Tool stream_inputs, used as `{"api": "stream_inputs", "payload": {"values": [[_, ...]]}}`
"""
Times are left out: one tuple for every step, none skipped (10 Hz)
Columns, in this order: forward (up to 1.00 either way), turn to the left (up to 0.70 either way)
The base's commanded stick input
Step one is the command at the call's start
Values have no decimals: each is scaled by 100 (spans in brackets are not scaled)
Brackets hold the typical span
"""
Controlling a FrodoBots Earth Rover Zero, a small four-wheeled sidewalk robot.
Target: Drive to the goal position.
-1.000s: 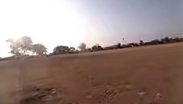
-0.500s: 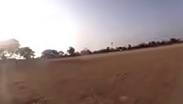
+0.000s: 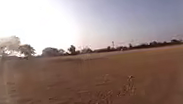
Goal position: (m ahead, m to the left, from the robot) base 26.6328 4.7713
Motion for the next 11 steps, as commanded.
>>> {"api": "stream_inputs", "payload": {"values": [[70,0],[70,0],[70,0],[70,0],[70,0],[70,0],[70,0],[70,0],[70,0],[70,0],[70,0]]}}
